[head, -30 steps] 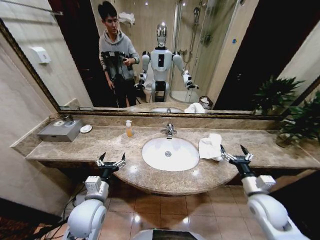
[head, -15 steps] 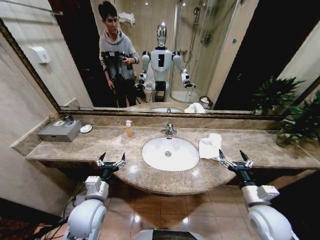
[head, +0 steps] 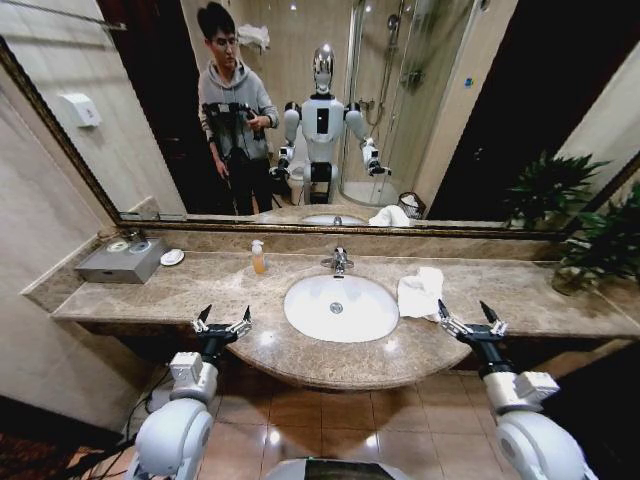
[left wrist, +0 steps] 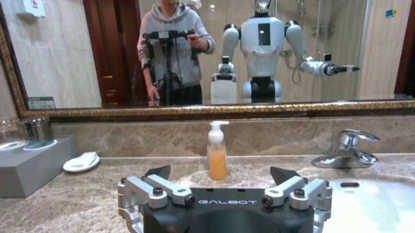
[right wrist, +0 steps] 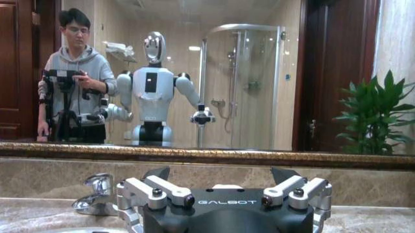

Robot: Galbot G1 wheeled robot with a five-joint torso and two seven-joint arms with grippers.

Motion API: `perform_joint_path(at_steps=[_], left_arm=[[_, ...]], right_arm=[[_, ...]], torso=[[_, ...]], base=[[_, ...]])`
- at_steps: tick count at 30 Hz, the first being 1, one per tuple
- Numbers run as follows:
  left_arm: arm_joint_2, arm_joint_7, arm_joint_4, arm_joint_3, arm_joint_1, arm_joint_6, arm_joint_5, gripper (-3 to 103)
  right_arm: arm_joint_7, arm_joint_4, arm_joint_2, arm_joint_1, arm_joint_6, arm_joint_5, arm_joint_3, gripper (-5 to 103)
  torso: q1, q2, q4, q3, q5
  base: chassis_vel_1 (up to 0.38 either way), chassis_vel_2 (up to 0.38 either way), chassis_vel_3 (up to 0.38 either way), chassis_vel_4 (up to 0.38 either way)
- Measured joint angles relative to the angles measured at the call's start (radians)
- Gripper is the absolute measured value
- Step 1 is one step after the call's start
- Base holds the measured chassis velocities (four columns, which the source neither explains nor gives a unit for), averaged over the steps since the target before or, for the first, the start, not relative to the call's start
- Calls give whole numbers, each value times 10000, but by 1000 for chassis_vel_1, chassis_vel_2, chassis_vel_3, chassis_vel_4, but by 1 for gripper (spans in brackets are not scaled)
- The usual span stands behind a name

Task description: Pick up the towel from the sink counter and wipe the mirror surface.

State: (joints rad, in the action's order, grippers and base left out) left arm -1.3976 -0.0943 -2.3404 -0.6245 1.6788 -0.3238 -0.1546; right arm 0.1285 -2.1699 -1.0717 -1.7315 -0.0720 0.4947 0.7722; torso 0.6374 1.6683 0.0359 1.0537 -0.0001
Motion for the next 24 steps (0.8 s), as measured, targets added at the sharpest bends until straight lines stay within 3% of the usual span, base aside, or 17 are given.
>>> perform_joint_path(at_steps=[13,24], left_arm=[[1,0,0,0,0,0,0,100],[-1,0,0,0,-1,0,0,100]], right_arm=[[-2,16,5,8,0,4,-11,100],[-2,25,7,15,1,9,-14,100]], torso=[[-1,0,0,0,-2],[2,-1,-2,1,-1]], base=[[-6,-7,12,5],[-169,-161,156,159]])
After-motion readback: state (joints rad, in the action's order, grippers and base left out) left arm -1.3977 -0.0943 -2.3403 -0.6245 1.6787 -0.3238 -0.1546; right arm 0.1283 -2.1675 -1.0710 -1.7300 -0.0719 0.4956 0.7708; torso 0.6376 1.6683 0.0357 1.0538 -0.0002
